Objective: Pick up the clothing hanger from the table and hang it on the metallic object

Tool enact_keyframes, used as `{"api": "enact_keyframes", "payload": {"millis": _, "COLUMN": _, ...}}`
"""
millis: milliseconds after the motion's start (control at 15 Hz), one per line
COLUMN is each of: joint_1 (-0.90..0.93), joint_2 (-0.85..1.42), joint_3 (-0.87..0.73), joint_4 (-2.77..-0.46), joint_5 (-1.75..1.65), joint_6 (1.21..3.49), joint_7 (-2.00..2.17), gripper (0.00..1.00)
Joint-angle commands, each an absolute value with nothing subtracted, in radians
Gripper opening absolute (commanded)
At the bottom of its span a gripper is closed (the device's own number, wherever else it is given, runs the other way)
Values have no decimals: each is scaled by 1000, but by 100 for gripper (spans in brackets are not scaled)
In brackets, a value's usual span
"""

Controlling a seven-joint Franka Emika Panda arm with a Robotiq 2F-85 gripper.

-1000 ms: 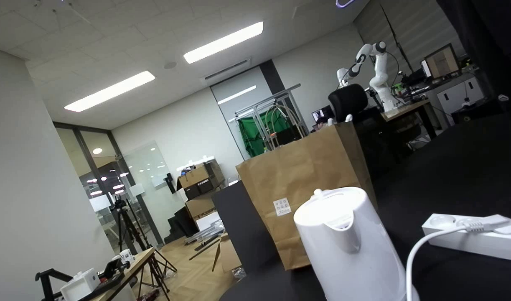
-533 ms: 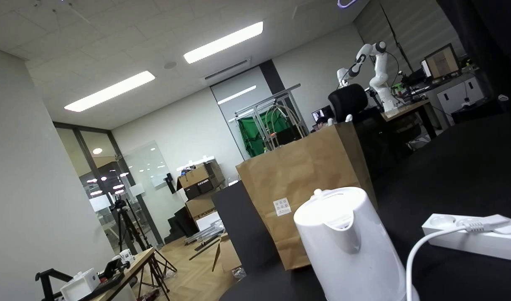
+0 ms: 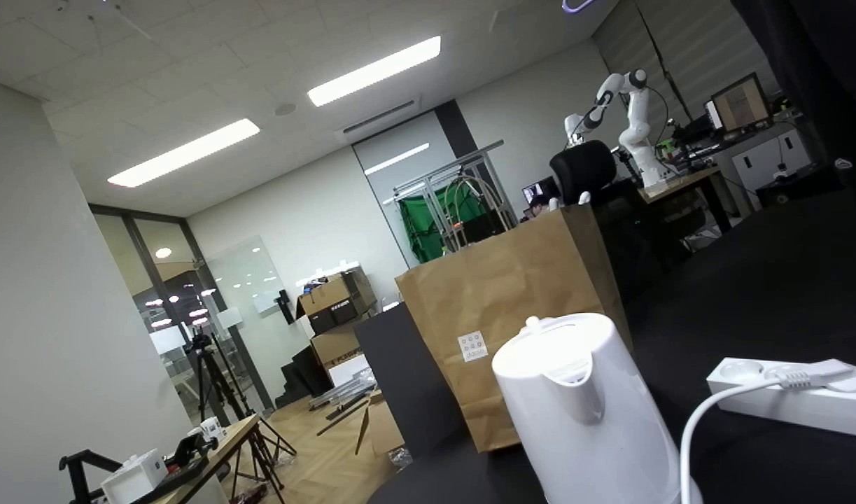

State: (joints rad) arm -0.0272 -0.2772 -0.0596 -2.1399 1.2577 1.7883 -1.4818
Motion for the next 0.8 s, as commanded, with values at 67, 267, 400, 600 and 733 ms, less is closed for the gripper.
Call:
{"api": "enact_keyframes", "payload": {"millis": 67, "joint_1": -30, "joint_2": -232, "joint_3": -58, "joint_4": -2050, "joint_5": 1271, "joint_6": 1775, "joint_7": -1469, "gripper": 2}}
{"api": "enact_keyframes", "payload": {"millis": 267, "joint_1": -29, "joint_2": -200, "joint_3": -60, "joint_4": -2003, "joint_5": 1291, "joint_6": 1773, "joint_7": -1466, "gripper": 2}}
{"api": "enact_keyframes", "payload": {"millis": 400, "joint_1": -29, "joint_2": -179, "joint_3": -60, "joint_4": -1977, "joint_5": 1303, "joint_6": 1772, "joint_7": -1467, "gripper": 2}}
{"api": "enact_keyframes", "payload": {"millis": 600, "joint_1": -29, "joint_2": -146, "joint_3": -59, "joint_4": -1946, "joint_5": 1320, "joint_6": 1772, "joint_7": -1468, "gripper": 2}}
{"api": "enact_keyframes", "payload": {"millis": 733, "joint_1": -28, "joint_2": -124, "joint_3": -59, "joint_4": -1928, "joint_5": 1328, "joint_6": 1765, "joint_7": -1459, "gripper": 2}}
